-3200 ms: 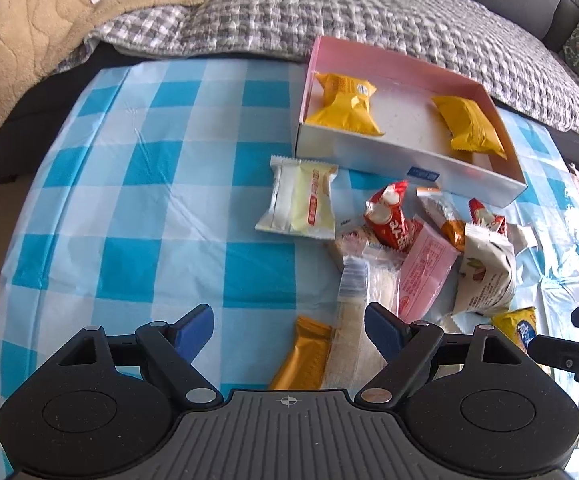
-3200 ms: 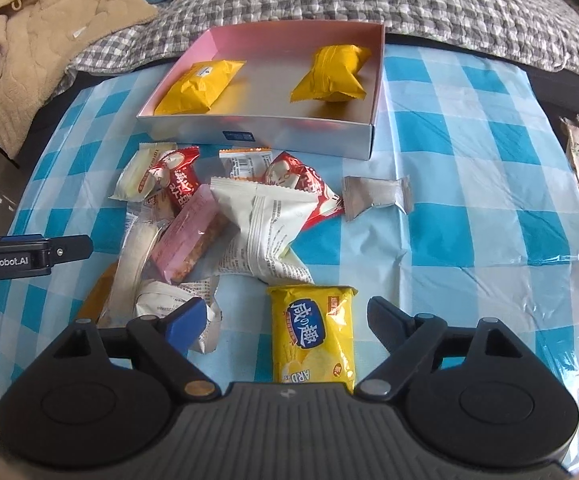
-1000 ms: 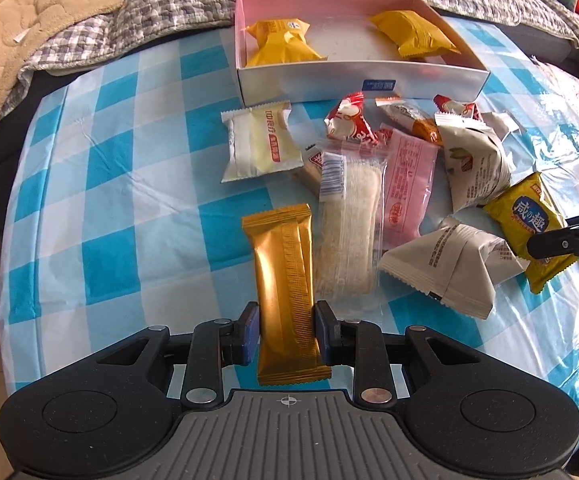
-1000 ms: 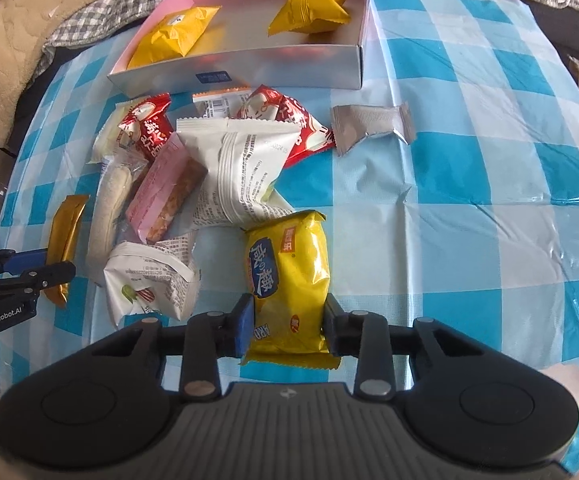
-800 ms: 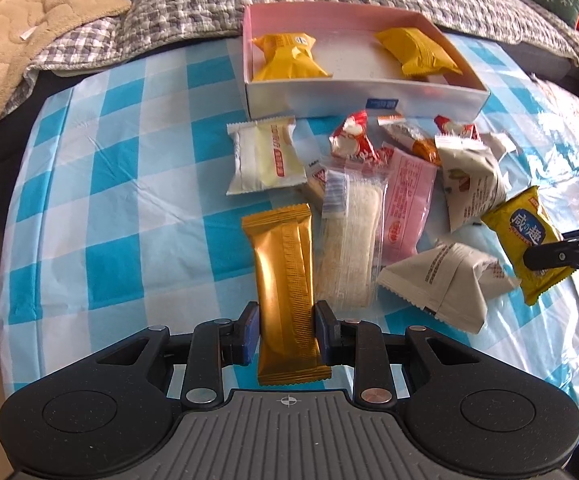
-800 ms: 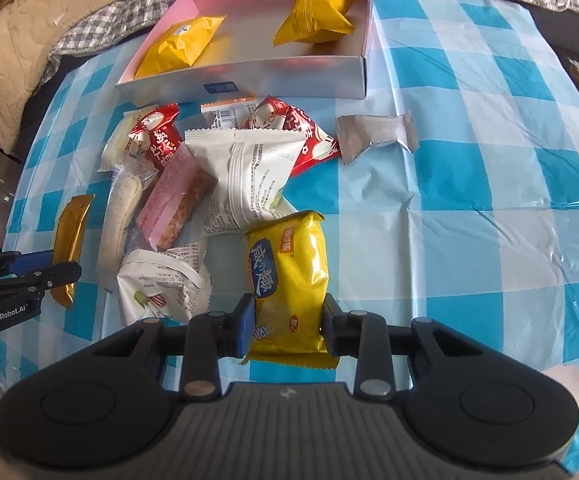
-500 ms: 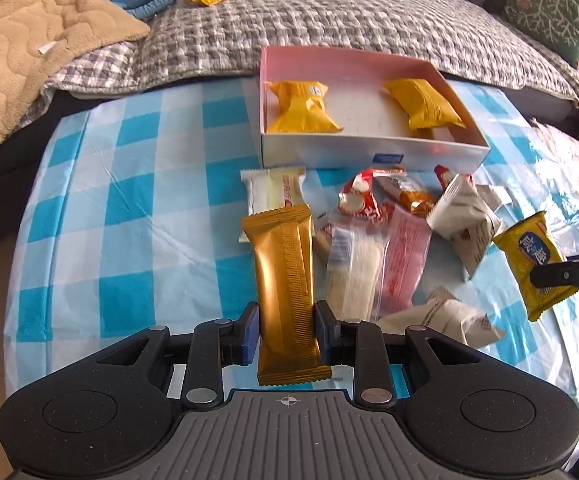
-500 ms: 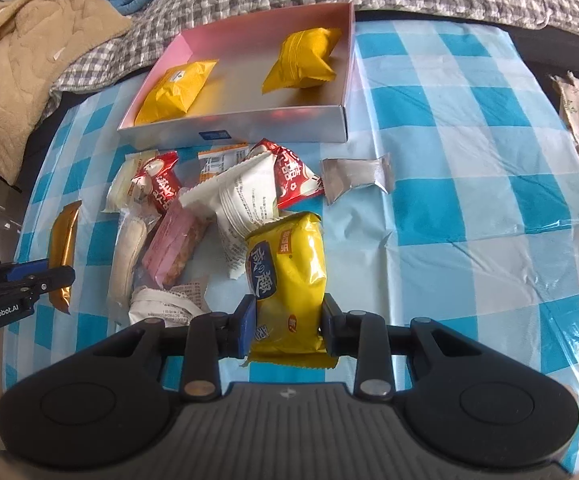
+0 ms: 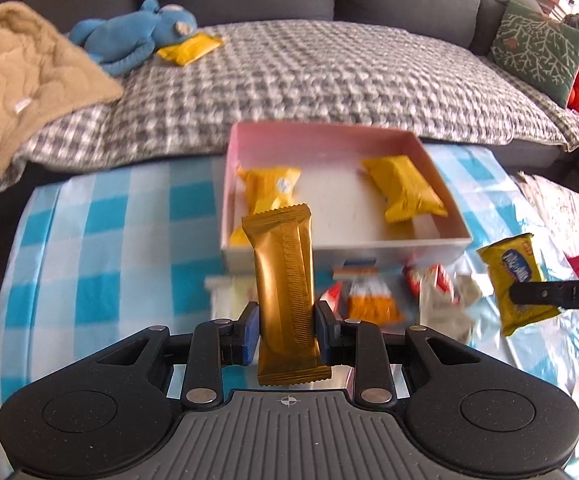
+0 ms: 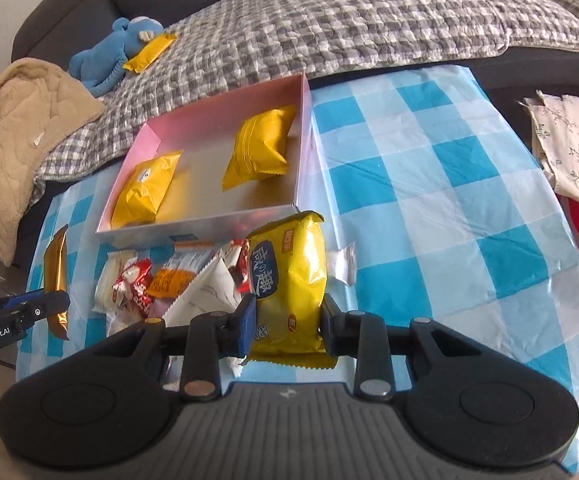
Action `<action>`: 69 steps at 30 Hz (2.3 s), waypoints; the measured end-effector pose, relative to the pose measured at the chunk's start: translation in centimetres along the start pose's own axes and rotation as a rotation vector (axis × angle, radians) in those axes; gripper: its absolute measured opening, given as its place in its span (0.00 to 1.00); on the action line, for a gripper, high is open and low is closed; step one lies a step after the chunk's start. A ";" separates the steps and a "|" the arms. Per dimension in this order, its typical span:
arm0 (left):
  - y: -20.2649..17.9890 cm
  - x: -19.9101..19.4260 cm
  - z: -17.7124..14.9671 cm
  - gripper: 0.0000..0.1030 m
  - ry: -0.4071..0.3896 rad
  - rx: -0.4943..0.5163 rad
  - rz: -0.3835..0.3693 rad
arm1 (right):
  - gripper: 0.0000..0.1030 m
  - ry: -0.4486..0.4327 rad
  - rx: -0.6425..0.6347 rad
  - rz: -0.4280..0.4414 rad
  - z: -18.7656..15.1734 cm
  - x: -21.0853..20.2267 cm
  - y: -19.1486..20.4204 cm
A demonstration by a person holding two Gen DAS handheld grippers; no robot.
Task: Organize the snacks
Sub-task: 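Lower the gold bar and yellow biscuit packet into the box, open both tools, then grasp the clear wafer pack with the left tool while the right grasps a white pouch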
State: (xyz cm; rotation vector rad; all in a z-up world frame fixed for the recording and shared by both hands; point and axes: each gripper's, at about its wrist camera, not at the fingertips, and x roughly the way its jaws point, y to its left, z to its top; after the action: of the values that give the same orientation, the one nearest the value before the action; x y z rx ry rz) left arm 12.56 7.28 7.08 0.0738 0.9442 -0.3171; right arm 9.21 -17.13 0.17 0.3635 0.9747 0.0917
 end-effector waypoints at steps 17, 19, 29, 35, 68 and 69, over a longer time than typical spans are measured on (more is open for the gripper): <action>-1.5 9.8 5.8 0.26 -0.043 0.028 -0.045 | 0.29 -0.128 -0.039 0.035 6.7 6.3 2.3; -1.2 10.6 5.6 0.26 -0.026 0.021 -0.044 | 0.29 -0.102 -0.044 0.062 6.4 7.4 2.9; -1.3 11.0 5.1 0.29 -0.007 0.015 -0.030 | 0.33 -0.073 -0.103 0.112 6.0 8.5 4.6; -0.6 8.5 6.0 0.32 -0.004 -0.023 -0.009 | 0.38 -0.096 -0.068 0.111 6.7 6.0 4.0; 0.6 0.7 -4.6 0.57 0.170 -0.131 -0.061 | 0.65 0.097 -0.277 0.088 -2.2 -0.5 5.3; 0.4 0.6 -4.7 0.59 0.166 -0.126 -0.051 | 0.65 0.106 -0.296 0.091 -2.7 -0.5 5.6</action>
State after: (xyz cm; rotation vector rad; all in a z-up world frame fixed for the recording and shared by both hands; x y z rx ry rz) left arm 9.33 8.44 3.79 -0.0400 1.1300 -0.3008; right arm 7.19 -11.26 1.06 0.1310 1.0321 0.3367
